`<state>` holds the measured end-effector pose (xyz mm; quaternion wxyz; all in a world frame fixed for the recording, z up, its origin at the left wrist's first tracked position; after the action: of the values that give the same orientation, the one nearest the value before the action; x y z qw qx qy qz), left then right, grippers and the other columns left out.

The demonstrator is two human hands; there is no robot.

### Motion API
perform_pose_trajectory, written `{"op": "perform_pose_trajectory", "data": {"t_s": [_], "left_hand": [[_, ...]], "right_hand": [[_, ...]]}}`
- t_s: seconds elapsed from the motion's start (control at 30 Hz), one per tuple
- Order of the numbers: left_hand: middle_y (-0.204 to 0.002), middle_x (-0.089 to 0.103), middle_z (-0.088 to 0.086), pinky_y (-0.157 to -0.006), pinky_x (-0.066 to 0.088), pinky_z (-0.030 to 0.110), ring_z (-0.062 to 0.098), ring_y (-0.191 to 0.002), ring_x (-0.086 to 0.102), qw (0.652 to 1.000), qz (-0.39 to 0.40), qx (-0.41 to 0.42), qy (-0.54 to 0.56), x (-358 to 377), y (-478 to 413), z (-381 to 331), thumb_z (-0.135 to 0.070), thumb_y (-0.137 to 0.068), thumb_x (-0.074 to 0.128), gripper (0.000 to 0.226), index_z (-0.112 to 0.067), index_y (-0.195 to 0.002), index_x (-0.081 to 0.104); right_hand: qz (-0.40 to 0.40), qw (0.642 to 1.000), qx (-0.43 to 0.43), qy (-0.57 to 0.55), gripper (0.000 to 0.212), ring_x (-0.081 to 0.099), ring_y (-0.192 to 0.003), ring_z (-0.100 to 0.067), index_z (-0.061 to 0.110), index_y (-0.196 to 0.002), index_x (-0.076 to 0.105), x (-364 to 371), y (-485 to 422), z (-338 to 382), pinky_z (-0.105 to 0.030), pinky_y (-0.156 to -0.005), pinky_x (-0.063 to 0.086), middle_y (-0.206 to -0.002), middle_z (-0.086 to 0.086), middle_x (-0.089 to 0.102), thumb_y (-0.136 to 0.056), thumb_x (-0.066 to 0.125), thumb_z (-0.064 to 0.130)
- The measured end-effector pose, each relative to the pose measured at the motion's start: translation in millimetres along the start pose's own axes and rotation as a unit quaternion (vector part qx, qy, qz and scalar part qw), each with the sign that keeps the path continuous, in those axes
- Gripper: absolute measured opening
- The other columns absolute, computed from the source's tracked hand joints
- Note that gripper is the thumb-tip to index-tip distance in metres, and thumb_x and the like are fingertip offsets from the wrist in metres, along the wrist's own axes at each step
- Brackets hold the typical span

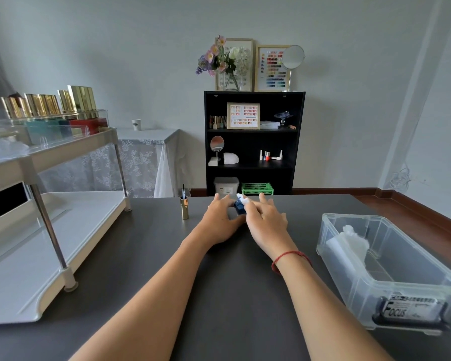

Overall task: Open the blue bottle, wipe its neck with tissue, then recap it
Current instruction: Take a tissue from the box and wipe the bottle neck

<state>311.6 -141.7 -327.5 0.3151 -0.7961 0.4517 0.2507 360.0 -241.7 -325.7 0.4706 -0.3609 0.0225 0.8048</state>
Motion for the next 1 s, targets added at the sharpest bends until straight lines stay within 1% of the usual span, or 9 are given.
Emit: {"op": "perform_pose_trajectory", "data": {"t_s": [0.2, 0.33, 0.4, 0.47, 0.53, 0.63, 0.7, 0.8, 1.0], "left_hand": [[-0.151, 0.038, 0.007, -0.117, 0.019, 0.043, 0.026, -0.149, 0.007, 0.994, -0.076, 0.022, -0.072, -7, -3, -4, -0.027, -0.090, 0.060, 0.036, -0.016, -0.125, 0.057], [-0.156, 0.030, 0.005, -0.119, 0.016, 0.043, 0.026, -0.149, 0.006, 0.982, -0.098, 0.052, -0.153, -7, -5, -9, -0.035, -0.090, 0.060, 0.046, -0.016, -0.131, 0.053], [-0.156, 0.030, 0.005, -0.119, 0.013, 0.044, 0.027, -0.149, 0.006, 0.979, -0.095, 0.050, -0.171, -6, -8, -9, -0.038, -0.090, 0.059, 0.047, -0.017, -0.131, 0.053], [-0.156, 0.032, 0.005, -0.119, 0.012, 0.046, 0.029, -0.149, 0.006, 0.980, -0.093, 0.033, -0.172, -7, -8, -5, -0.038, -0.089, 0.059, 0.046, -0.016, -0.129, 0.055], [-0.155, 0.033, 0.006, -0.119, 0.013, 0.046, 0.030, -0.149, 0.006, 0.982, -0.085, 0.021, -0.167, -7, -8, -1, -0.038, -0.089, 0.059, 0.046, -0.017, -0.129, 0.055], [-0.153, 0.036, 0.007, -0.118, 0.015, 0.048, 0.032, -0.149, 0.008, 0.985, -0.078, 0.025, -0.153, -5, -7, -2, -0.037, -0.088, 0.059, 0.041, -0.022, -0.126, 0.058], [-0.150, 0.041, 0.008, -0.117, 0.019, 0.049, 0.034, -0.148, 0.014, 0.986, -0.082, 0.027, -0.144, -5, -6, -3, -0.037, -0.087, 0.061, 0.036, -0.022, -0.119, 0.063], [-0.152, 0.037, 0.008, -0.116, 0.021, 0.047, 0.031, -0.148, 0.012, 0.988, -0.089, 0.008, -0.127, -8, -4, 0, -0.039, -0.083, 0.065, 0.037, -0.017, -0.113, 0.065], [-0.159, 0.018, 0.012, -0.119, 0.001, 0.048, 0.028, -0.149, -0.006, 0.995, -0.015, 0.003, -0.101, -3, 2, -6, -0.028, -0.088, 0.058, 0.056, -0.021, -0.141, 0.042]], "right_hand": [[-0.013, 1.000, -0.013, 0.008, 0.042, 0.002, -0.147, -0.017, 0.035, -0.131, 0.051, -2, 2, 2, -0.048, -0.115, -0.011, -0.158, 0.000, 0.019, -0.098, 0.026, 0.032], [-0.024, 1.000, -0.002, -0.011, 0.040, 0.005, -0.147, -0.017, 0.033, -0.128, 0.054, -6, 2, 2, -0.049, -0.116, -0.009, -0.157, 0.000, 0.021, -0.099, 0.026, 0.032], [-0.031, 0.999, 0.000, -0.021, 0.037, 0.007, -0.147, -0.016, 0.032, -0.099, 0.066, -9, 2, 1, -0.050, -0.116, -0.008, -0.156, 0.000, 0.024, -0.098, 0.030, 0.035], [-0.028, 0.999, -0.006, -0.022, 0.043, 0.008, -0.147, -0.016, 0.029, -0.061, 0.055, -9, 3, 4, -0.050, -0.116, -0.009, -0.156, 0.000, 0.026, -0.097, 0.033, 0.036], [-0.026, 1.000, -0.005, -0.016, 0.048, 0.008, -0.147, -0.016, 0.022, -0.053, 0.051, -7, 5, 4, -0.049, -0.116, -0.010, -0.155, -0.001, 0.027, -0.096, 0.034, 0.036], [-0.025, 1.000, 0.002, 0.003, 0.045, 0.006, -0.147, -0.016, 0.017, -0.080, 0.068, -6, 3, 1, -0.048, -0.115, -0.010, -0.156, 0.000, 0.025, -0.097, 0.032, 0.038], [-0.022, 1.000, 0.004, 0.008, 0.042, 0.006, -0.147, -0.017, 0.021, -0.095, 0.069, -5, 3, 0, -0.048, -0.116, -0.010, -0.156, 0.000, 0.024, -0.097, 0.030, 0.037], [-0.015, 1.000, 0.015, 0.004, 0.038, 0.006, -0.147, -0.018, 0.030, -0.095, 0.067, -4, 3, 1, -0.049, -0.116, -0.010, -0.156, 0.000, 0.024, -0.097, 0.029, 0.035], [-0.019, 1.000, 0.020, 0.011, 0.040, 0.006, -0.147, -0.019, 0.030, -0.106, 0.067, -3, 1, -3, -0.050, -0.116, -0.009, -0.157, -0.001, 0.023, -0.097, 0.028, 0.035]]}}
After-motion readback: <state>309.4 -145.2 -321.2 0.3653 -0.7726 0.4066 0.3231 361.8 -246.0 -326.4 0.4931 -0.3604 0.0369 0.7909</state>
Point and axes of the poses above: each hand's wrist, its own y-axis away from the middle knuckle, its own x-axis out of the palm, z = x × y, the point moved 7 cm from there along -y, towards the middle knuckle
